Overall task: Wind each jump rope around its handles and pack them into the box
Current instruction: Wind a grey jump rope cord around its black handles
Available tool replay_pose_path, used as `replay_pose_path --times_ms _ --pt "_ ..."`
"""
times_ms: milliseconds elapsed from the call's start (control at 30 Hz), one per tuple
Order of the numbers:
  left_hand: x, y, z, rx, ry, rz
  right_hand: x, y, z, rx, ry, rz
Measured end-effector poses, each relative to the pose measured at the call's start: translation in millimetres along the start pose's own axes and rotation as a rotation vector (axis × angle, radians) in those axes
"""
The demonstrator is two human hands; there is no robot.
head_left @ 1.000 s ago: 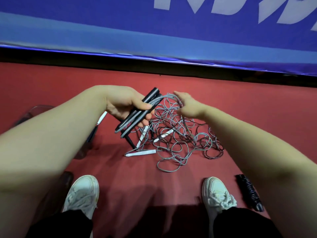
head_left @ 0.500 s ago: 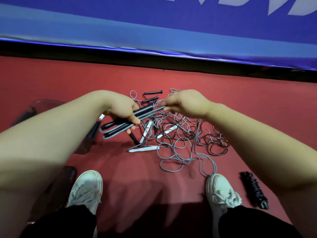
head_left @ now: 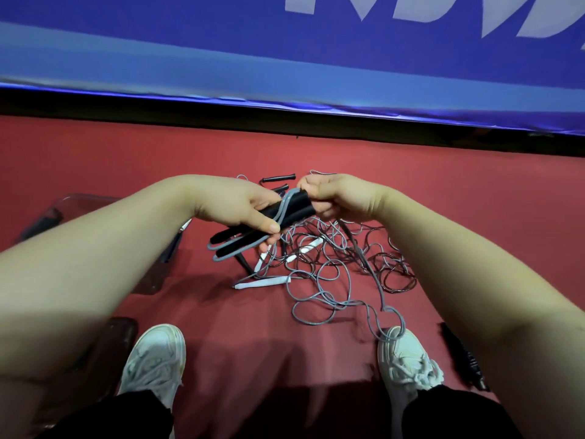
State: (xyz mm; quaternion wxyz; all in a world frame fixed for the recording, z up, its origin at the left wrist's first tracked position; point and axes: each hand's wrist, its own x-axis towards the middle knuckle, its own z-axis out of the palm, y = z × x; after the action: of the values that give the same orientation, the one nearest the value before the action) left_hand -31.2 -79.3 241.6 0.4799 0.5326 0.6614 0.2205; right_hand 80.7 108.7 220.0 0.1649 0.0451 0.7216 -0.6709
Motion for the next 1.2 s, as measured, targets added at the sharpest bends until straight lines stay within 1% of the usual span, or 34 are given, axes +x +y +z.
replay_pose_path --times_ms 33,133,233,300,367,467,533,600,633,700,767,833,867,933,967,1000,1100,1133,1200 --pt "0 1 -1 -0.021 0.026 0.017 3 3 2 0.003 0.02 -0.004" --pt "1 -1 -5 0.005 0.099 0.014 12 11 9 -0.163 0.16 0.004" --pt "-1 -8 -8 0.038 0.157 -0.014 16 11 12 -0.272 0.276 -0.089" --pt "-2 -12 -11 0.042 0.191 -0.027 13 7 14 -0.295 0.335 -0.146" --pt "-2 -13 -12 -0.027 0.171 -0.006 9 6 12 -0.311 0.309 -0.181" --pt "-3 -18 -10 -0.215 0.115 0.055 -1 2 4 -0.299 0.234 -0.257" --pt "-4 -22 -10 -0.342 0.118 0.106 -5 -3 0 -0.266 0.239 -0.324" --pt "-5 -19 -12 -0.481 0.101 0.197 -5 -8 5 -0.282 0.351 -0.364" --pt "-5 -15 -12 -0.537 0.098 0.23 -3 -8 8 -0.308 0.449 -0.374" --pt "-3 -8 -12 -0.617 0.134 0.259 1 -6 13 -0.44 0.614 -0.402" --pt "1 -6 -13 -0.659 0.197 0.233 4 -3 16 -0.625 0.654 -0.377" --pt "3 -4 -12 -0.666 0.245 0.183 9 -1 18 -0.701 0.658 -0.311" --pt "4 -4 -12 -0.654 0.265 0.156 12 -1 19 -0.658 0.658 -0.27" --pt "5 -3 -13 -0.587 0.317 0.086 17 -2 23 -0.497 0.66 -0.204" --pt "6 -2 -13 -0.548 0.346 0.054 20 -4 25 -0.479 0.677 -0.172" --pt "6 -2 -13 -0.519 0.374 0.03 21 -5 26 -0.526 0.697 -0.135" --pt "9 0 -10 -0.489 0.444 0.0 21 -7 20 -0.871 0.708 -0.047" --pt "11 1 -9 -0.486 0.464 -0.01 20 -7 18 -0.941 0.721 -0.034" --pt "16 5 -6 -0.491 0.509 -0.024 19 -8 15 -0.918 0.732 -0.015"
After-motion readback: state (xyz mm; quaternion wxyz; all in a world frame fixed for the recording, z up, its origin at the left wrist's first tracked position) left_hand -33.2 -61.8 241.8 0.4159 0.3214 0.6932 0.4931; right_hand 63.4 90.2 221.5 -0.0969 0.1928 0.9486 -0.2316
